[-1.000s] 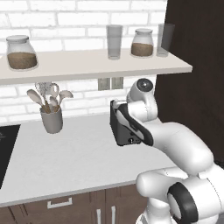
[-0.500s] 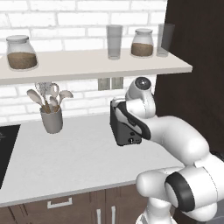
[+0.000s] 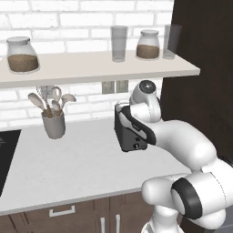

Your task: Start the toaster. Once the lever pops up, take the bread to the plate on the dining counter.

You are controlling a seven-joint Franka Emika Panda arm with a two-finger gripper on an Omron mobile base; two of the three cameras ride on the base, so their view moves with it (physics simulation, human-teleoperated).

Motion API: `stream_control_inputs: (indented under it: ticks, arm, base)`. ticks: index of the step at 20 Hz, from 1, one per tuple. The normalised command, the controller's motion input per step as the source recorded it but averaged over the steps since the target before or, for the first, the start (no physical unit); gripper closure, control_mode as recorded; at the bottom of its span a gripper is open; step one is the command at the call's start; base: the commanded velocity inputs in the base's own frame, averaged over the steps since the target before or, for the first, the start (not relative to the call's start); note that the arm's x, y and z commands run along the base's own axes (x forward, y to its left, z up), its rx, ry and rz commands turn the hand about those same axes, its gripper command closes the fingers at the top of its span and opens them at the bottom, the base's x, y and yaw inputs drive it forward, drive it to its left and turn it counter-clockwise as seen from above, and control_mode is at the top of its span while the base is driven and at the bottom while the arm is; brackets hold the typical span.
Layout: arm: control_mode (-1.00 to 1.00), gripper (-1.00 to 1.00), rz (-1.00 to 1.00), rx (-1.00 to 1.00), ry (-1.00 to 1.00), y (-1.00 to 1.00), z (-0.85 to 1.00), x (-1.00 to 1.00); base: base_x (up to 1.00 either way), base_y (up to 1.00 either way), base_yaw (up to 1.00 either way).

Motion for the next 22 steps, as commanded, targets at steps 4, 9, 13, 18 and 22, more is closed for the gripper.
stream_control_inputs:
  ticks: [4, 9, 13, 18, 22]
  arm:
    - [-1.00, -1.00, 0.00, 0.00, 0.00, 0.00, 0.00, 0.00]
    - [-1.00, -1.00, 0.00, 0.00, 0.00, 0.00, 0.00, 0.00]
    - [-1.00, -1.00, 0.00, 0.00, 0.00, 0.00, 0.00, 0.00]
    - [-1.00, -1.00, 0.00, 0.00, 0.00, 0.00, 0.00, 0.00]
    - [-1.00, -1.00, 0.00, 0.00, 0.00, 0.00, 0.00, 0.00]
  base:
    - [0.00, 0.00, 0.00]
    - [0.00, 0.00, 0.00]
    - [0.00, 0.00, 0.00]
    - [0.00, 0.00, 0.00]
    - [0.00, 0.00, 0.00]
